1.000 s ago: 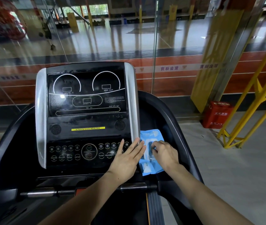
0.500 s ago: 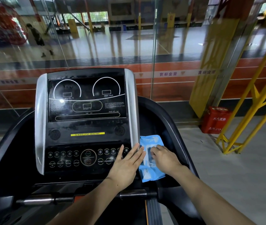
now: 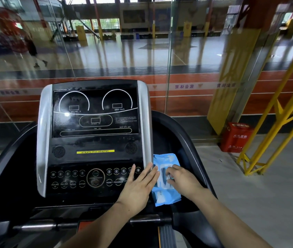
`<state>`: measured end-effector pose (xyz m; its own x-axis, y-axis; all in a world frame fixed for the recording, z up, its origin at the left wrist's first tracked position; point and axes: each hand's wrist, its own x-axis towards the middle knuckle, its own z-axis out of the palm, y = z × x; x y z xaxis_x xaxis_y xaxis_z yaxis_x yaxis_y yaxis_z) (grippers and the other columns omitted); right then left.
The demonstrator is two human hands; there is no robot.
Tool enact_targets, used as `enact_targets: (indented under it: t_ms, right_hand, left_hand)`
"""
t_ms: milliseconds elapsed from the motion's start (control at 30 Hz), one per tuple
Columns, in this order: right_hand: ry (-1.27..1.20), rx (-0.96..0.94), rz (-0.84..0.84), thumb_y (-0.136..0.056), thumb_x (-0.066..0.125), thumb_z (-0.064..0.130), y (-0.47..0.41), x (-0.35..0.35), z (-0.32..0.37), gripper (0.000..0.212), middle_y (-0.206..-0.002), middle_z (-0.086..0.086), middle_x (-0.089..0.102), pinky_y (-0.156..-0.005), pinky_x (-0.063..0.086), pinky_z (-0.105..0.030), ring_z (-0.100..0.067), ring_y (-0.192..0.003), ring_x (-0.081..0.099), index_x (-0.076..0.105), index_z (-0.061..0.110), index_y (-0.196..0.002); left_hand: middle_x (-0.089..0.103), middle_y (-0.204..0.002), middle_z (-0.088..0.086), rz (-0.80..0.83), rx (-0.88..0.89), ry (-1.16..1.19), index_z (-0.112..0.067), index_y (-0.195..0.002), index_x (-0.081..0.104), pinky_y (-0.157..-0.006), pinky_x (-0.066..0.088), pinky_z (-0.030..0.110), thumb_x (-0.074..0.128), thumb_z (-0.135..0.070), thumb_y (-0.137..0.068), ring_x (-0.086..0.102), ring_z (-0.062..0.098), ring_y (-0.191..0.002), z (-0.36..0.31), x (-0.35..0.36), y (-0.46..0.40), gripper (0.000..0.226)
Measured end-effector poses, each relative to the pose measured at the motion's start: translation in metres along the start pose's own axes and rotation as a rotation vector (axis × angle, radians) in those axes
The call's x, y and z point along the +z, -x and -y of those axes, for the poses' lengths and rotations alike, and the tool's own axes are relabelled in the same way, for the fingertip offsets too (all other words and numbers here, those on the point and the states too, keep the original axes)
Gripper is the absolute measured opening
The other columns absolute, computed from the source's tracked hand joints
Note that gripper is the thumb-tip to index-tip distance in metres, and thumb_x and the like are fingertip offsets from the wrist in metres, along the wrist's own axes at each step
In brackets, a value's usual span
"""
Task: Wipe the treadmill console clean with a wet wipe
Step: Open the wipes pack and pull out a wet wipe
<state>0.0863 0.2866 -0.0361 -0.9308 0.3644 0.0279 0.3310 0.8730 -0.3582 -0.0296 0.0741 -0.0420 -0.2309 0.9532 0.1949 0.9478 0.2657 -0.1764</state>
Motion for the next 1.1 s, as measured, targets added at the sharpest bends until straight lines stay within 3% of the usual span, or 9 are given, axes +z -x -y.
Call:
enact_targets:
  t_ms: [133,267,400,467,533,600,867,1033,1100]
  right_hand:
    - [0.068,-0.026,-0.024,-0.105,0.057,0.024,-0.003,0.005,-0.003,0.013,-0.109,0.007,0.057,-0.078,0.046,-0.025,-0.011,-0.083,0.052,0.069,0.018,-0.108]
    - [0.115,-0.039,0.014,-0.099,0.052,0.005,-0.002,0.009,-0.005,0.020,-0.100,0.009,0.043,-0.083,0.047,-0.026,-0.013,-0.088,0.048,0.052,0.023,-0.092]
    - [0.091,-0.040,0.031,-0.086,0.046,-0.011,0.001,0.010,-0.001,0.036,-0.102,0.007,0.040,-0.088,0.049,-0.030,-0.012,-0.092,0.042,0.042,0.024,-0.094]
    - [0.096,-0.058,0.036,-0.089,0.048,-0.009,0.000,0.011,-0.004,0.033,-0.103,0.008,0.041,-0.092,0.049,-0.030,-0.013,-0.095,0.045,0.045,0.023,-0.097]
    - [0.086,-0.080,0.044,-0.100,0.055,0.006,0.001,0.006,-0.007,0.016,-0.109,0.007,0.047,-0.093,0.047,-0.028,-0.015,-0.102,0.051,0.055,0.019,-0.110]
    - [0.081,-0.099,0.045,-0.105,0.057,0.019,0.001,0.002,-0.007,0.017,-0.119,0.006,0.051,-0.094,0.048,-0.028,-0.013,-0.105,0.055,0.060,0.018,-0.121]
    - [0.124,-0.078,0.000,-0.098,0.055,0.006,-0.002,0.014,-0.011,0.016,-0.103,0.011,0.043,-0.088,0.055,-0.032,-0.009,-0.096,0.050,0.060,0.021,-0.101]
    - [-0.003,0.021,-0.089,-0.107,0.049,0.013,0.009,0.000,0.001,0.009,-0.103,0.007,0.054,-0.078,0.051,-0.035,-0.016,-0.084,0.054,0.056,0.019,-0.105]
    - [-0.031,0.060,-0.064,-0.108,0.046,0.018,0.010,-0.009,0.005,0.008,-0.100,0.005,0.060,-0.074,0.051,-0.039,-0.020,-0.079,0.057,0.052,0.021,-0.105]
  left_hand:
    - [-0.012,-0.173,0.001,0.037,0.005,-0.005,-0.018,-0.164,-0.006,-0.122,-0.010,0.066,0.048,-0.010,-0.094,-0.033,0.020,-0.153,-0.003,-0.004,0.000,0.089]
    - [0.006,-0.174,0.003,-0.016,-0.003,-0.032,-0.015,-0.165,0.010,-0.122,0.002,0.067,0.060,-0.010,-0.086,-0.017,0.023,-0.159,-0.001,0.001,0.000,0.094]
    - [0.009,-0.174,0.003,-0.017,-0.005,-0.030,-0.015,-0.164,0.014,-0.121,0.004,0.067,0.063,-0.010,-0.083,-0.013,0.024,-0.159,-0.002,0.001,-0.001,0.095]
    - [0.009,-0.174,0.003,-0.016,-0.010,-0.031,-0.015,-0.164,0.014,-0.122,0.005,0.067,0.063,-0.011,-0.083,-0.013,0.024,-0.159,-0.002,0.000,-0.001,0.095]
    - [0.008,-0.174,0.003,-0.009,-0.012,-0.024,-0.015,-0.164,0.013,-0.122,0.007,0.068,0.061,-0.011,-0.084,-0.015,0.024,-0.159,-0.002,0.000,0.000,0.094]
    - [0.007,-0.174,0.003,-0.001,-0.008,-0.023,-0.015,-0.165,0.011,-0.122,0.006,0.068,0.060,-0.012,-0.085,-0.016,0.024,-0.159,-0.002,-0.001,0.000,0.094]
    - [0.005,-0.174,0.003,0.011,-0.015,-0.017,-0.015,-0.164,0.008,-0.122,0.001,0.065,0.058,-0.012,-0.087,-0.021,0.023,-0.158,-0.004,-0.004,0.000,0.092]
    - [-0.003,-0.174,0.002,0.013,-0.017,0.008,-0.015,-0.165,0.003,-0.123,-0.004,0.062,0.053,-0.011,-0.092,-0.028,0.020,-0.155,-0.006,-0.009,0.001,0.089]
    - [0.005,-0.174,0.003,-0.008,-0.023,0.006,-0.015,-0.165,0.009,-0.124,0.004,0.063,0.056,-0.011,-0.088,-0.024,0.022,-0.156,-0.008,-0.008,0.000,0.090]
